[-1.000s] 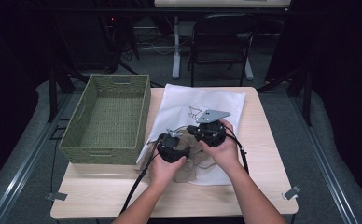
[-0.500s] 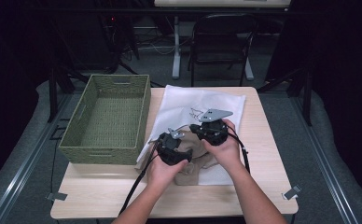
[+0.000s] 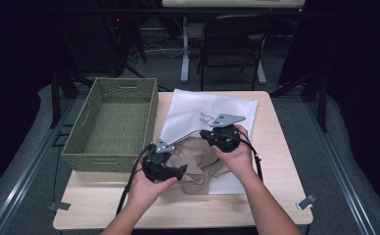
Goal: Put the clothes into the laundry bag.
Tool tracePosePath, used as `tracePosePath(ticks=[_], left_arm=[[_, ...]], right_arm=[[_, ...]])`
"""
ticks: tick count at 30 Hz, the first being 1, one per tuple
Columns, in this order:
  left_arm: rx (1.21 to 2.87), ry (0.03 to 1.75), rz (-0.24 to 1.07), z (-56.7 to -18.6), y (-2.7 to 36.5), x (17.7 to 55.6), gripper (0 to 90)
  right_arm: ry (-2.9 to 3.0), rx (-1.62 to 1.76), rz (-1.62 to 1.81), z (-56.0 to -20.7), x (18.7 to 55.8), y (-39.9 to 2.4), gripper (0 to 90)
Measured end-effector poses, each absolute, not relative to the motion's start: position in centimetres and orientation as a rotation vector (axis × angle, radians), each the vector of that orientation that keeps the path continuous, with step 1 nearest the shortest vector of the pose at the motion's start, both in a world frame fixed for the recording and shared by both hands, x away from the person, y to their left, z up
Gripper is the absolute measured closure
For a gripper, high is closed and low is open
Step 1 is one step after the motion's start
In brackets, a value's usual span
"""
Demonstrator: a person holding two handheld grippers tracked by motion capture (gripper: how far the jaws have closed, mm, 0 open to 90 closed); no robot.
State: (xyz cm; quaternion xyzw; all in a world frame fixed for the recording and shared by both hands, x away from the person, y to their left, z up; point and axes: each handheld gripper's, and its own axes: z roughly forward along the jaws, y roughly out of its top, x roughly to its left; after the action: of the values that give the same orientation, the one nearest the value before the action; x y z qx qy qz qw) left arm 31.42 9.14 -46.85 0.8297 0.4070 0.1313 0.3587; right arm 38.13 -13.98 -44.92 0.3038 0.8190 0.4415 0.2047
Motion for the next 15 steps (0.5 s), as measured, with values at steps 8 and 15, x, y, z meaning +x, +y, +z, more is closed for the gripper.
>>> tracePosePath(ticks=[8, 15], left_arm=[[2.151, 1.089, 0.286, -49.1, 11.4, 31.2, 24.8], [2.168, 1.09, 0.24, -50.9, 11.4, 31.5, 26.0]], right_arm=[[2.288, 0.848, 1.228, -45.0, 38.1, -13.9, 88.5], [2.29, 0.849, 1.23, -45.1, 38.1, -13.8, 88.4]])
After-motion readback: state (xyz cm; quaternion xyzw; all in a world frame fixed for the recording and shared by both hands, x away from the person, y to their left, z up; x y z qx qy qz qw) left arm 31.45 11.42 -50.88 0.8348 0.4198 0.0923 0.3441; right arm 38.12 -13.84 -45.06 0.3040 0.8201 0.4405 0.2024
